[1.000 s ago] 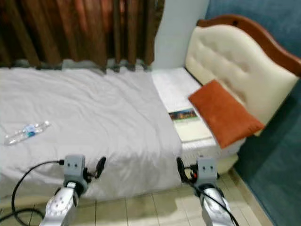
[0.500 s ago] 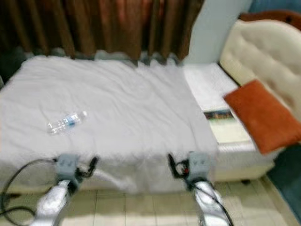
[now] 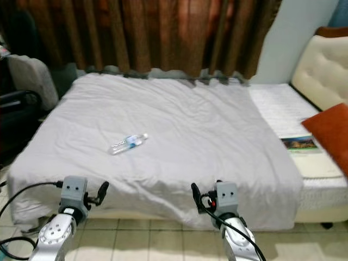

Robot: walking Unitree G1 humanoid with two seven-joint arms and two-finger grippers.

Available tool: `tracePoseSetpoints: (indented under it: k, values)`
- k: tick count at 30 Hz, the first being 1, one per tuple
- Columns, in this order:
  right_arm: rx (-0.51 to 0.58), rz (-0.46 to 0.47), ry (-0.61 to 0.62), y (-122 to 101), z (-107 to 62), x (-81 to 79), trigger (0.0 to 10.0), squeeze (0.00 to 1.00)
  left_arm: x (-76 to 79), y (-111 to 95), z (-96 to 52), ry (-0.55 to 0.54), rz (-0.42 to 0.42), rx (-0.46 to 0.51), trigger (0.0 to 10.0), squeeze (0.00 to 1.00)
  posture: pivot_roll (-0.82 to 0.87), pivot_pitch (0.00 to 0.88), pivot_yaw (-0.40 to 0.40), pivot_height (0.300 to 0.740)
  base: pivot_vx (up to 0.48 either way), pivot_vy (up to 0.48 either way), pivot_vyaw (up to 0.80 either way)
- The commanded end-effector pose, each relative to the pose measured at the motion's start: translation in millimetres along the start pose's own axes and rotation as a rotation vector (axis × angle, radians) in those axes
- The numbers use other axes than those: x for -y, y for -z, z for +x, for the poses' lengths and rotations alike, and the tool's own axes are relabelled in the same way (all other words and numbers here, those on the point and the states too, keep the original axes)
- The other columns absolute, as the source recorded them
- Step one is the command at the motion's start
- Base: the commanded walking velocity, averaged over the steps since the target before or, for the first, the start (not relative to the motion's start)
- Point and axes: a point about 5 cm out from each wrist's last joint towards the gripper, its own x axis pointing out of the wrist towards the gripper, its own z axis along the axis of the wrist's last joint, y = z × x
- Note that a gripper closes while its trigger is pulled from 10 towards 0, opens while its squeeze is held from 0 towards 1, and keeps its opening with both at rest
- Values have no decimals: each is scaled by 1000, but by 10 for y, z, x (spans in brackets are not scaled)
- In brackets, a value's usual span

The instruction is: Clean up the room

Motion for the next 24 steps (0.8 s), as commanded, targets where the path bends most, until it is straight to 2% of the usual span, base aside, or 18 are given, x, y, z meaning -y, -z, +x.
tracePoseSetpoints:
  k: [1,5,17,24]
  values:
    - [-12,-8,28,28,-32,90,10000,0,79,15,21,25,16,-21,10000,0,65,0,-52,740,0,0,0]
    - [-11,-8,25,27,-26,86,10000,0,89,13,32,23,52,-24,10000,0,66,0,-54,740,0,0,0]
    - [8,-13,17,-25,15,73,10000,0,160,-97,76,49,57,27,10000,0,62,0,-55,740,480,0,0]
    - [11,-22,16,-45,34,83,10000,0,160,-70,83,10,12,7,10000,0,62,0,-66,740,480,0,0]
